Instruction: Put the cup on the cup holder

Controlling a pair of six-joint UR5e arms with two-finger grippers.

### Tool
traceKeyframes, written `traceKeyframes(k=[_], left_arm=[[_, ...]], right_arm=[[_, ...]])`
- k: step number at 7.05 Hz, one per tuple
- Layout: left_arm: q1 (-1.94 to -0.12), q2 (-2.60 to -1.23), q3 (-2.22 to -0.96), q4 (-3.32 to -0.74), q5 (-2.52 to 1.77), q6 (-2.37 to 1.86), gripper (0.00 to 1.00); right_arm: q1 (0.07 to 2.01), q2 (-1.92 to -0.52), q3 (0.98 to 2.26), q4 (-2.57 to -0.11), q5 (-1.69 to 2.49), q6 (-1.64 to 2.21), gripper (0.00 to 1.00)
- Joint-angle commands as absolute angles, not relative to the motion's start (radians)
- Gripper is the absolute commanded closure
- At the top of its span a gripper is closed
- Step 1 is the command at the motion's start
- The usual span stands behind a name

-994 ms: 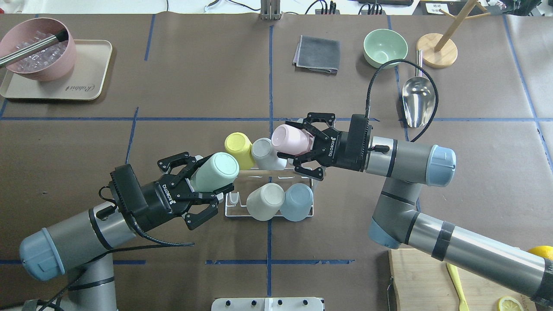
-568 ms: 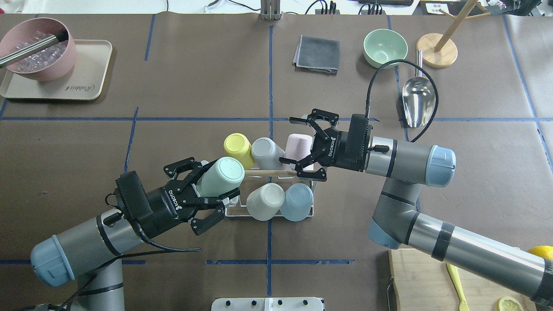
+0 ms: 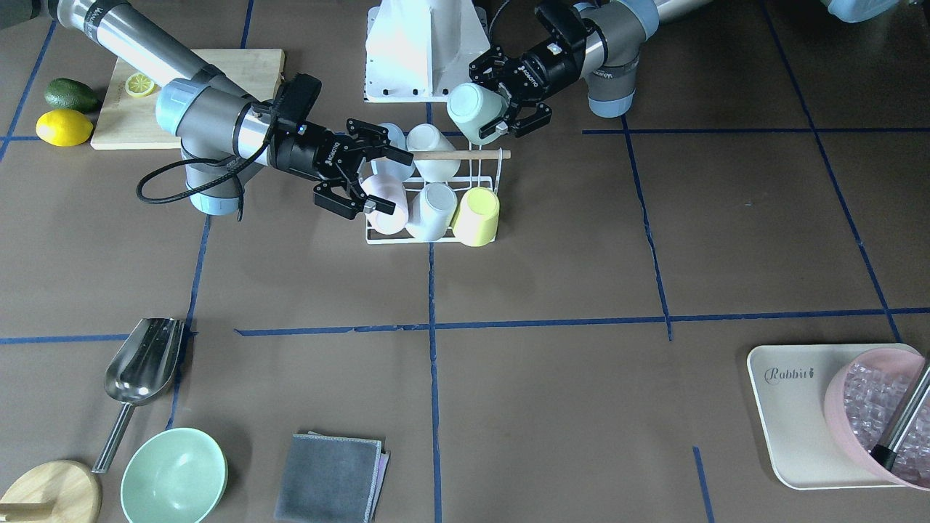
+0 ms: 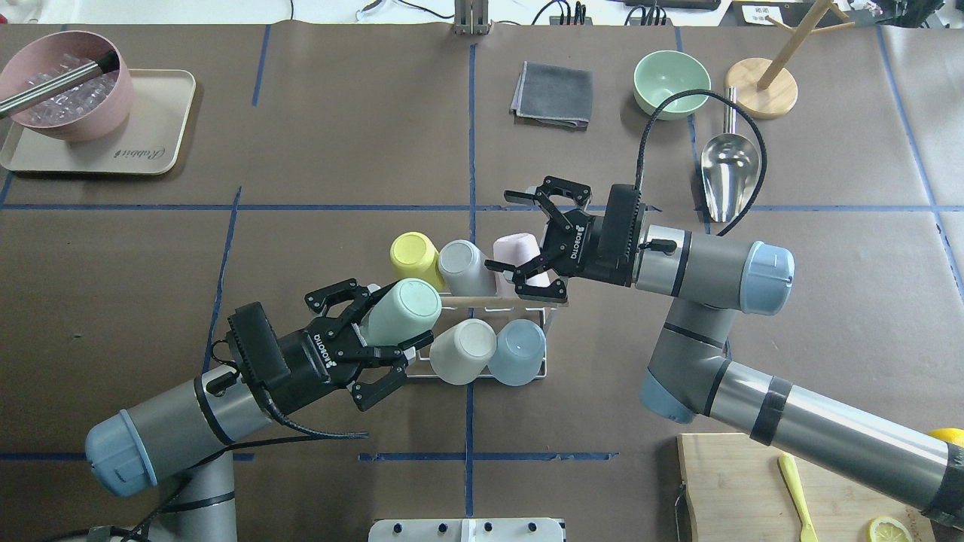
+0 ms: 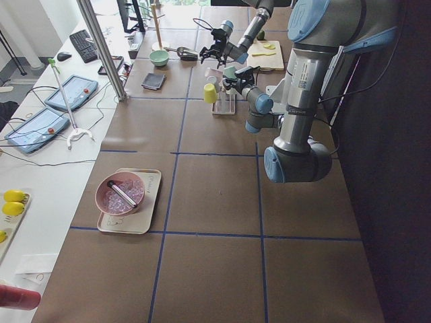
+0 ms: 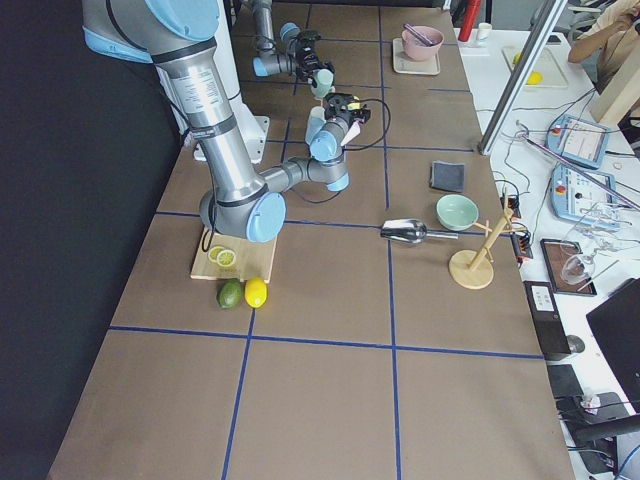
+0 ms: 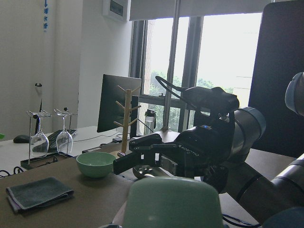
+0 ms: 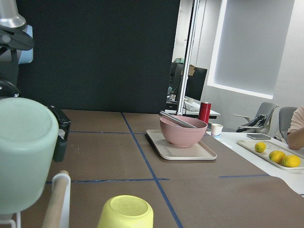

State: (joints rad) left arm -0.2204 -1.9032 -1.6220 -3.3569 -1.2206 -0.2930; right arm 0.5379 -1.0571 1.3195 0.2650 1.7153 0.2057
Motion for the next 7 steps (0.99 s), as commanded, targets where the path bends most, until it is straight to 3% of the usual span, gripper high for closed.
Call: traceKeyframes(k=[1,5,6,7], left_arm=[[-0.198,-1.904,-1.606,-3.361,-1.220,-0.291,0.91],[-0.198,-1.904,-1.580,-3.359,-1.213,-0.291,0.89],[-0.198,-1.904,-1.578,-3.359,-1.213,-0.291,0.81],[-0.198,-1.904,-1.578,-3.359,-1.213,-0.291,0.30]], right_arm=[[0.543,-1.054,1.324,0.210,1.717,0.207,0.00],[0.612,-1.026,1.373,-0.107,1.797,0.207,0.00],[0.621,-1.022,1.373,-0.168,1.818,0.207,0.00],[0.636,-1.017,1.377,-0.245,1.845,0.206,0.00]])
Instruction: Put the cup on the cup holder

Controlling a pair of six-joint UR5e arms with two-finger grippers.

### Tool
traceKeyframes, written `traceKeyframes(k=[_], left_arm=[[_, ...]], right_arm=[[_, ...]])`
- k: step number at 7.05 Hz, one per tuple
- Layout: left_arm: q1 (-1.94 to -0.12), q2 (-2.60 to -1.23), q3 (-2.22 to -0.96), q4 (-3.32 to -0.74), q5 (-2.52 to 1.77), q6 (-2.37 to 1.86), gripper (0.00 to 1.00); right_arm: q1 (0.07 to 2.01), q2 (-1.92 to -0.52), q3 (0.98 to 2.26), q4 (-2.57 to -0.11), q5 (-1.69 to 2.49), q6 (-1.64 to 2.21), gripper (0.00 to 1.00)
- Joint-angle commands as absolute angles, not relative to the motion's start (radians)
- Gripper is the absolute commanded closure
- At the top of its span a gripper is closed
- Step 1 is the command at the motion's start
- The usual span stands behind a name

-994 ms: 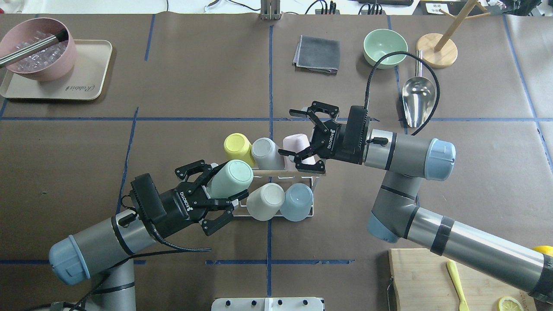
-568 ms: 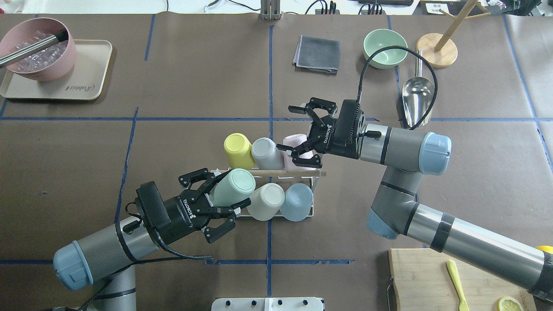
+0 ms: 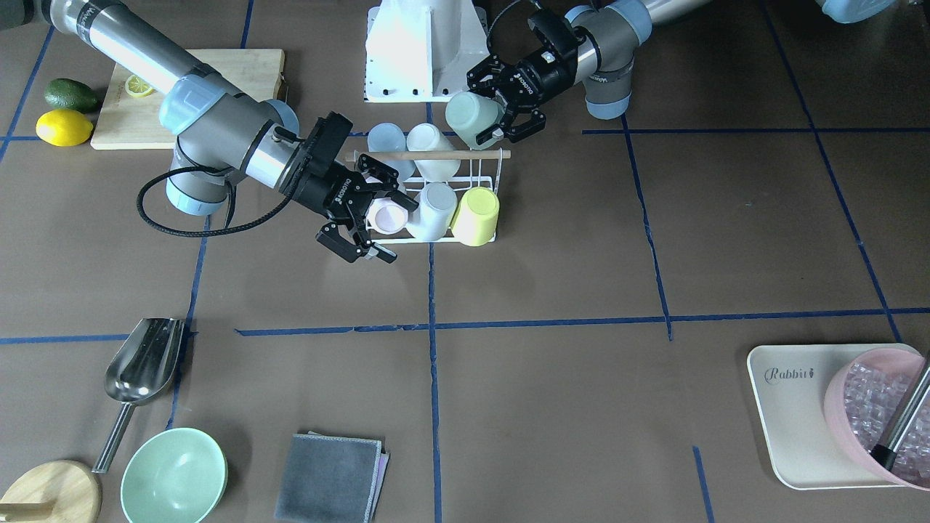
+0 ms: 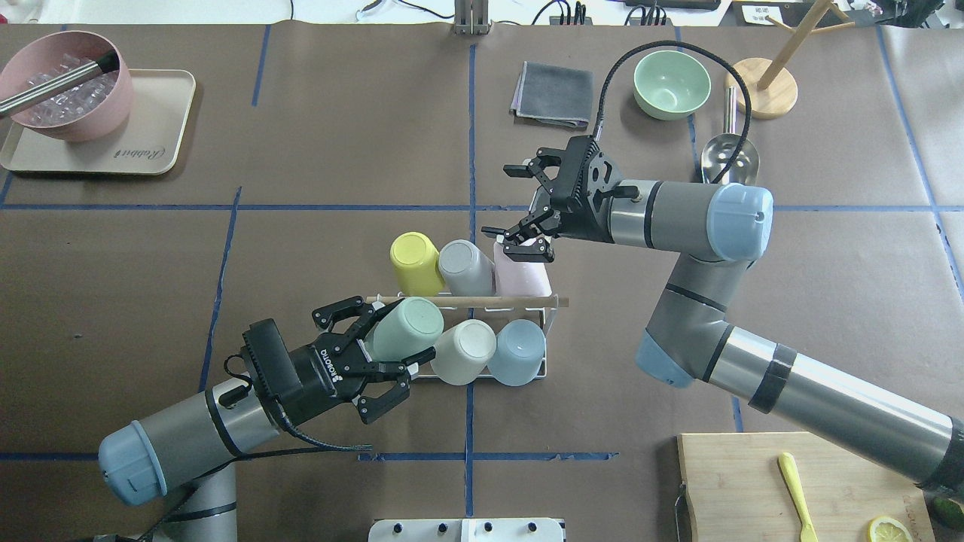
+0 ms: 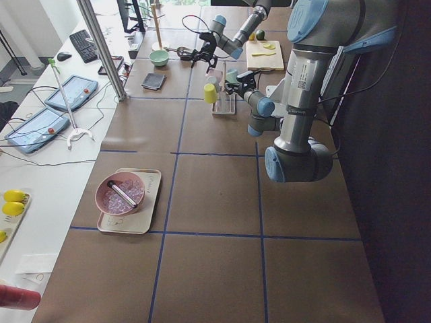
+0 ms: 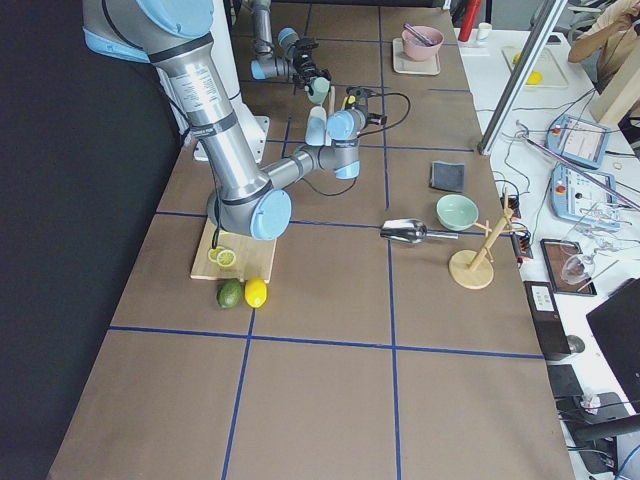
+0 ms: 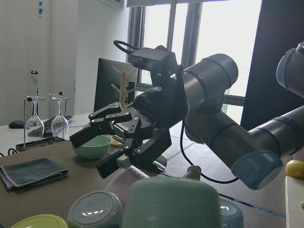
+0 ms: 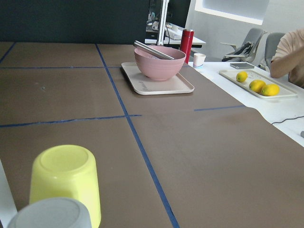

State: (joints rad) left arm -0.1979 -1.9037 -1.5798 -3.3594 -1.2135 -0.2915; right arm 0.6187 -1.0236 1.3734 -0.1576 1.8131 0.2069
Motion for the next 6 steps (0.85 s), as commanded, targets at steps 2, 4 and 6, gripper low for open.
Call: traceKeyframes(k=[2,4,6], left_arm=[[-0.198,-1.904,-1.580,-3.362,-1.204,-0.291,0.00],[-0.201,-1.902,-1.580,-3.369,-1.200,-0.293,0.00],[-0.216,-1.902,-1.638,-3.367,-1.204,-0.296,0.00]], right_arm=[[0.687,-0.999,1.394,-0.426,1.897,0.206,0.00],[0.718,-0.977,1.399,-0.547,1.937,0.206,0.00],[0.739,-0.976,1.401,-0.558,1.963,0.206,0.00]])
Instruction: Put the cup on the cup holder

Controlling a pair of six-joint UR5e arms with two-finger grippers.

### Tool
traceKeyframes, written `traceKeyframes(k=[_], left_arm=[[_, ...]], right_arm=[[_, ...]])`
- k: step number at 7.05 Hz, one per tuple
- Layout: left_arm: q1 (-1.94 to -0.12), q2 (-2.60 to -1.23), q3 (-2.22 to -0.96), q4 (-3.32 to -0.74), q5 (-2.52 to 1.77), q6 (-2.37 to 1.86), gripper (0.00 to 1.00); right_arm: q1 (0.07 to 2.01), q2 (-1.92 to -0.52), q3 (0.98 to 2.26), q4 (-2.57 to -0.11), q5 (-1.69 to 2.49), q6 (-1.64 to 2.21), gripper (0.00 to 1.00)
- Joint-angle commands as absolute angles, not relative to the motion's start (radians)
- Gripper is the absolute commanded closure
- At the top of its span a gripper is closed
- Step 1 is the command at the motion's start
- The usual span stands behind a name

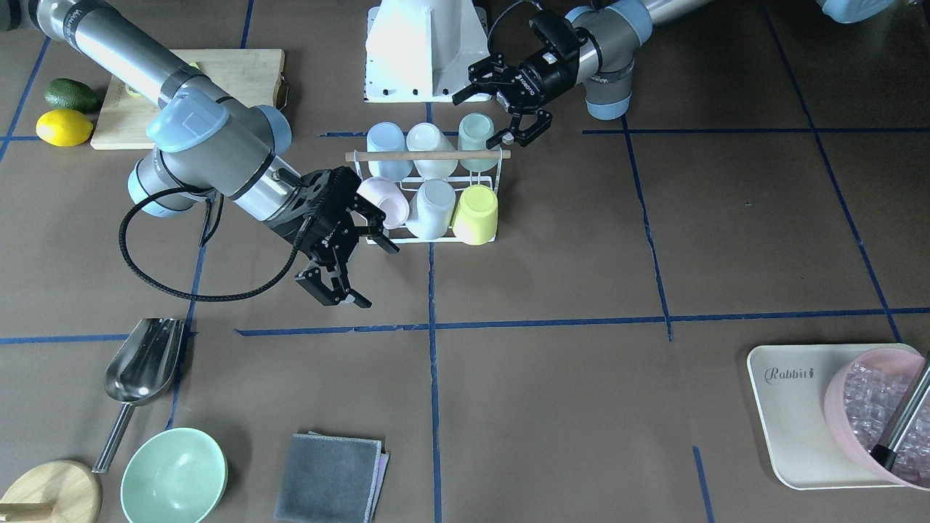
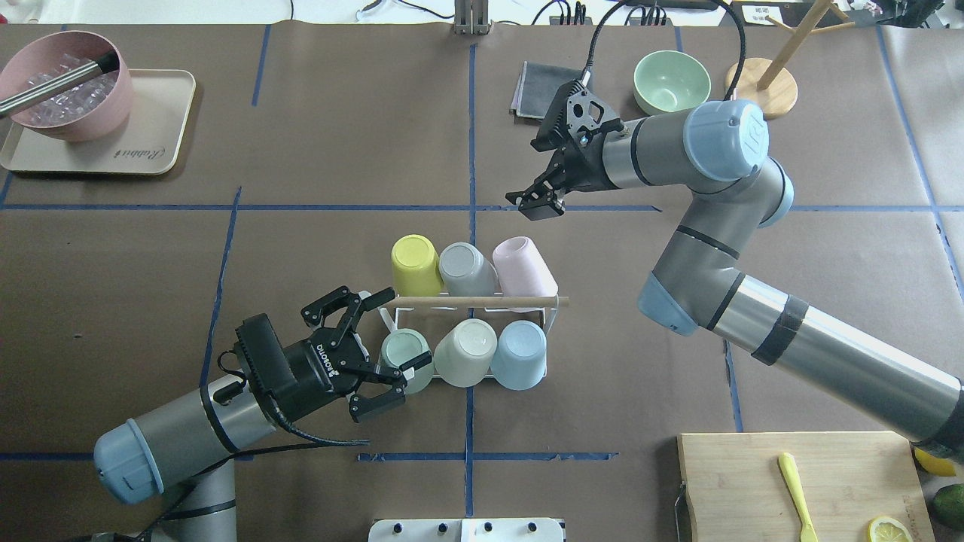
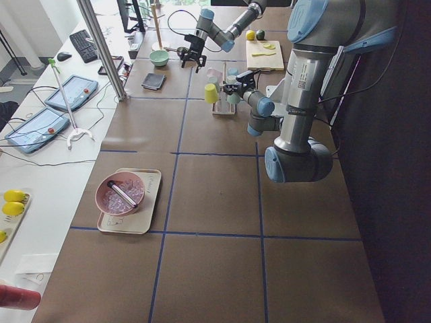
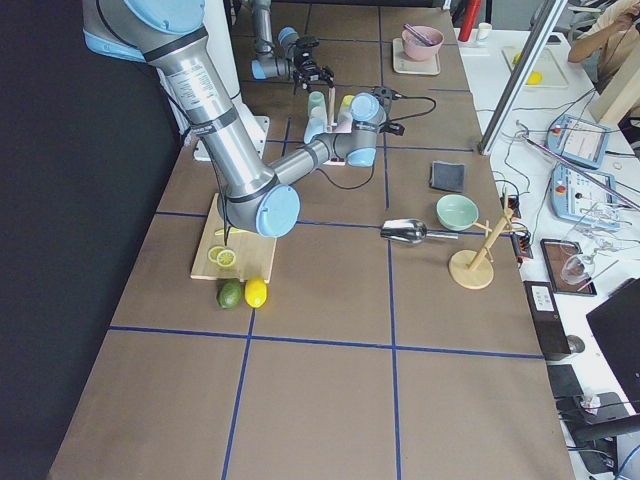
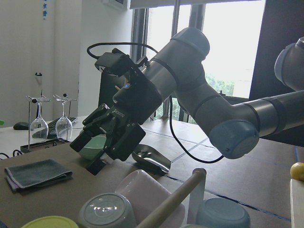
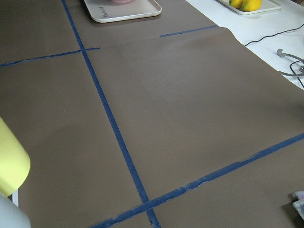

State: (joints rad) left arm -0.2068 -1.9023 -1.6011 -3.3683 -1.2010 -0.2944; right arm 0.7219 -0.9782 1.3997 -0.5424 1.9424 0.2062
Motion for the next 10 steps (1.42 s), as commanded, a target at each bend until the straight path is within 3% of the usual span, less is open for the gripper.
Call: traceKeyframes(k=[1,2,4,7,10], left_arm=[[-0.238,-1.898,-1.690,-3.359,-1.207,-0.299,0.00],[-0.273,-1.896,-1.722,-3.318,-1.210,-0.302,0.00],[-0.317,-1.856,-1.903,-3.104,-1.215,-0.301,0.00],[-0.527,-1.806,-1.934,-2.863,-1.406,-0.313,0.00],[-0.740,-1.760,-1.936,-2.629,-1.677,-0.475,0.00]], right_arm=[[0.779,-0.977,1.416,-0.645,2.006,0.206,0.00],[0.831,-0.979,1.448,-0.781,2.063,0.203,0.00],[0.891,-0.986,1.465,-1.027,2.126,0.198,0.00],[0.936,-1.054,1.542,-1.336,2.198,0.196,0.00],[1.098,-1.254,1.539,-1.345,2.351,0.204,0.00]])
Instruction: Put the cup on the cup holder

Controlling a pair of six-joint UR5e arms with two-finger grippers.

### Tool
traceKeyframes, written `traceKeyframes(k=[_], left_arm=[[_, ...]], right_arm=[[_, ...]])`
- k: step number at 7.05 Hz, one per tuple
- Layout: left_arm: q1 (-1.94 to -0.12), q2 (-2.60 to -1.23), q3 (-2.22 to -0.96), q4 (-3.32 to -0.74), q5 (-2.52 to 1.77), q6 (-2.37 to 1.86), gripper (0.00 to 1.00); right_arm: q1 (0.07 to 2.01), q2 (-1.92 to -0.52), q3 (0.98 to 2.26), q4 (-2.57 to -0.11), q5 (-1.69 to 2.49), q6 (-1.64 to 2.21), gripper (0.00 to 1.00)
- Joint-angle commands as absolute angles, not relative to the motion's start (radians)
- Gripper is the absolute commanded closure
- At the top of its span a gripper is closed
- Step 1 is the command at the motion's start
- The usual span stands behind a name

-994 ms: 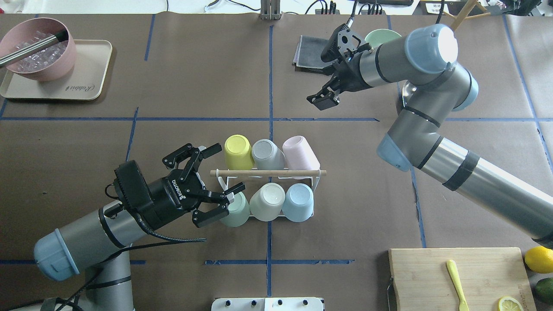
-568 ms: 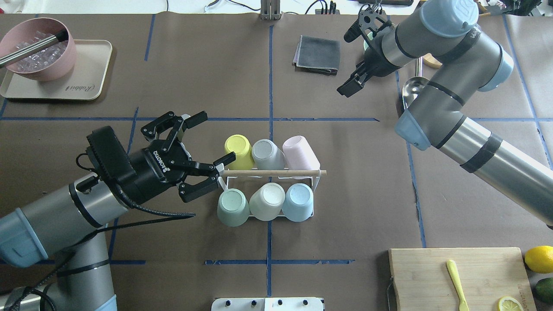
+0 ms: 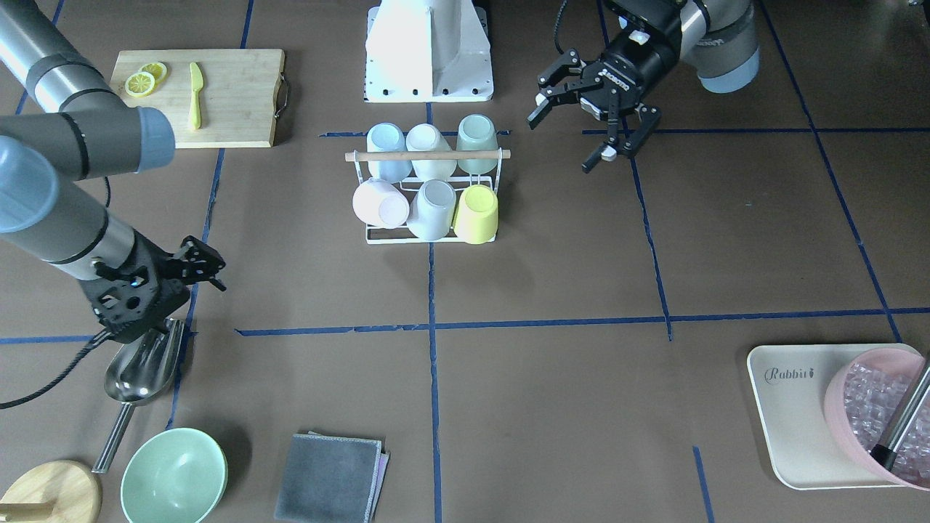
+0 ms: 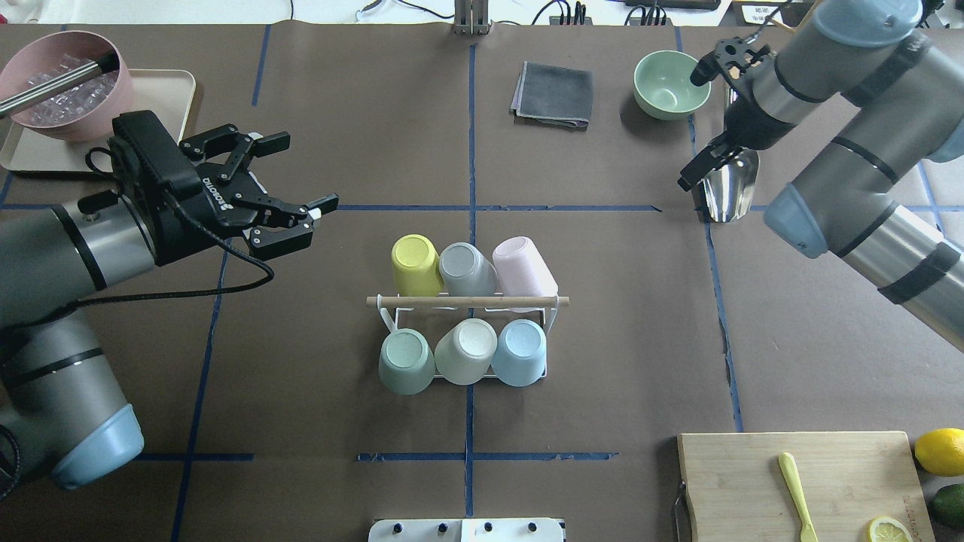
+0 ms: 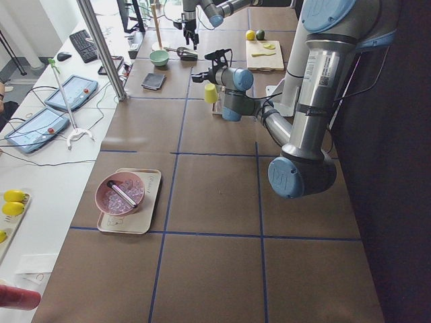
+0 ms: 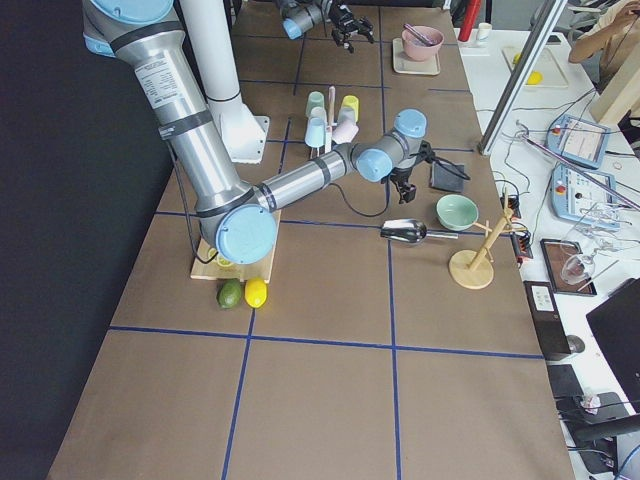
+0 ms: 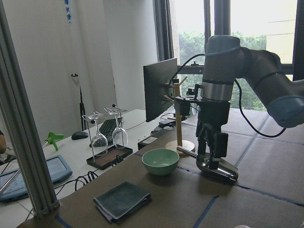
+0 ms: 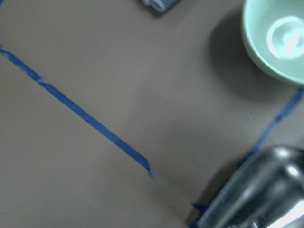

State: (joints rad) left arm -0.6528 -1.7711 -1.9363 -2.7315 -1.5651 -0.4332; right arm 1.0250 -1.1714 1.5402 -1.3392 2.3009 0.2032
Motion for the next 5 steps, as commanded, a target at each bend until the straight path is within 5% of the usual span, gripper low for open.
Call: traceKeyframes(k=[1,5], left_arm=[[-0.814,-1.753,-1.934,-2.518,-1.777,-0.476,0.00],[-1.023,-1.683,-1.943,-2.096,-2.185,-0.465,0.00]], right_arm=[[1.165,-1.305,1.534,-1.373,2.358,0.199,0.00],[1.464,-1.350,1.548,-1.714,2.382,0.114,0.00]])
